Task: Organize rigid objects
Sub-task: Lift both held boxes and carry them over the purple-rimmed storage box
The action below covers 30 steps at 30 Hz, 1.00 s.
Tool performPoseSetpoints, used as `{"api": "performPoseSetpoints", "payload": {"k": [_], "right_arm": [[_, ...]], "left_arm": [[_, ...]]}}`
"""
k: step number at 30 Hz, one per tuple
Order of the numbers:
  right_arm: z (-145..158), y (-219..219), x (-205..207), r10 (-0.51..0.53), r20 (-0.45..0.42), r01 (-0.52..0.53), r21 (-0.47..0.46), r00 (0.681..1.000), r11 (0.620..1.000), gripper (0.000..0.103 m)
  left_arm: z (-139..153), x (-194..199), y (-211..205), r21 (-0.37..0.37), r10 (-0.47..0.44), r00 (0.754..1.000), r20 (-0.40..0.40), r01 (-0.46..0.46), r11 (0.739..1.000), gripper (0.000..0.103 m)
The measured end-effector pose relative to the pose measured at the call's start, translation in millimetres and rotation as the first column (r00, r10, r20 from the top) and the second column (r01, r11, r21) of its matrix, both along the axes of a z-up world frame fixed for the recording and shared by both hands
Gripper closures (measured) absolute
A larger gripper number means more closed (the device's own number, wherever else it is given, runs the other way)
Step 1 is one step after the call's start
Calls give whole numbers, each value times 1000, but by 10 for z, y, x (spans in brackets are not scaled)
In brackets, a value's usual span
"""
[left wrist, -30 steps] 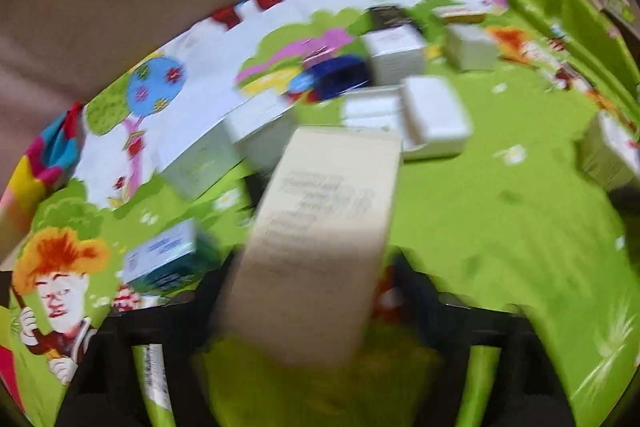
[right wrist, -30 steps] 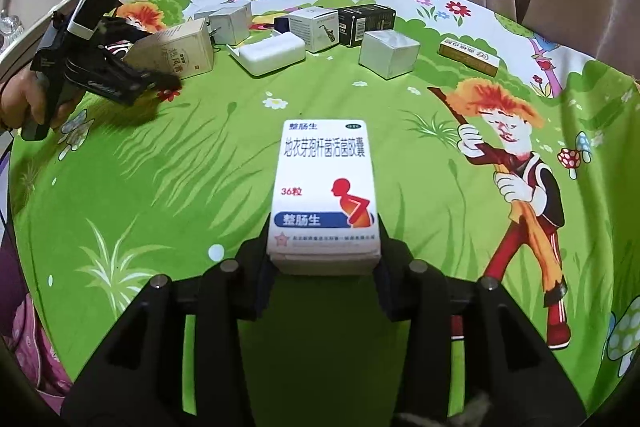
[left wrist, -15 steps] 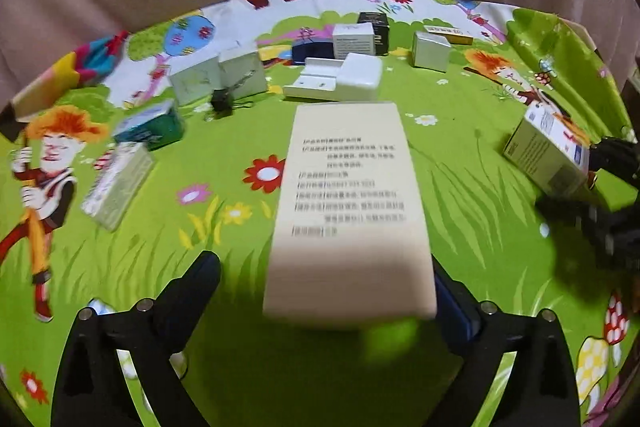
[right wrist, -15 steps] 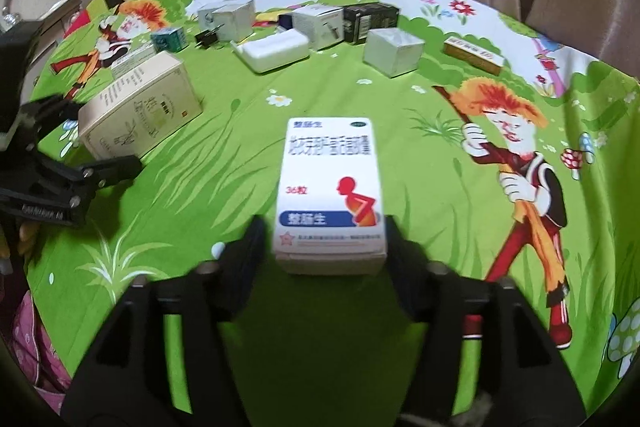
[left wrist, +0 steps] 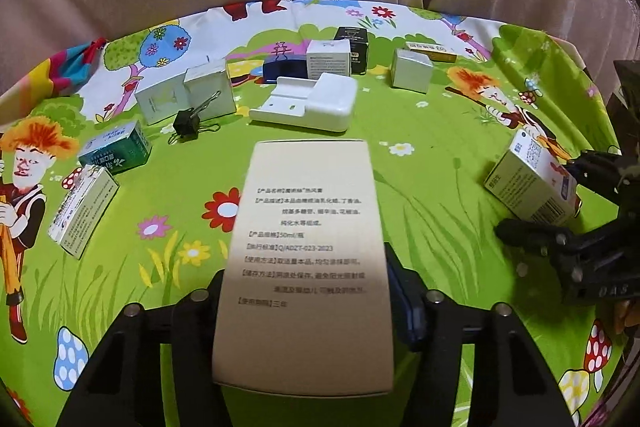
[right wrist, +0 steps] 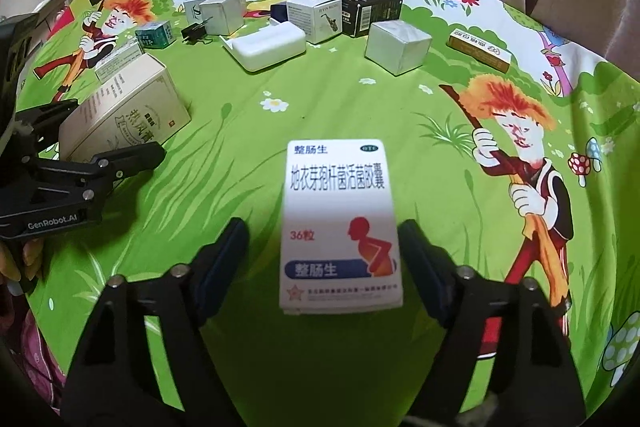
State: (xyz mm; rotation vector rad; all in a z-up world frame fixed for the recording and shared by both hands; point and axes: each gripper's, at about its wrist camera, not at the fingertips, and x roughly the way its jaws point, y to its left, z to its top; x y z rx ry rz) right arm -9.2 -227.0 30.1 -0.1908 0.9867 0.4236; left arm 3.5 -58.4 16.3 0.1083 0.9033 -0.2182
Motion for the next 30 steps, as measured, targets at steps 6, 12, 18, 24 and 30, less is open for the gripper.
{"api": "performPoseSetpoints", "payload": {"k": [6, 12, 18, 24, 30], "right_arm": [[47, 77, -91, 3, 29, -2, -39, 1000, 999, 59], [565, -130, -763, -237, 365, 170, 207, 900, 963, 59], [1555, -119, -1688, -321, 759, 131, 302, 566, 944, 59], [1880, -105, -2094, -333, 836, 88, 329, 437, 940, 59], [1981, -5, -2299, -317, 861, 63, 319, 397, 946, 59]], "left_arm": [[26, -93, -6, -17, 50, 999, -4, -50, 999, 52], [896, -711, -136, -69, 137, 934, 331, -121, 990, 52], [1959, -1426, -264, -107, 175, 719, 673, -139, 985, 52], [2322, -1835, -300, -132, 180, 636, 750, -122, 984, 52], [2438, -1961, -213, -147, 192, 628, 754, -124, 981, 51]]}}
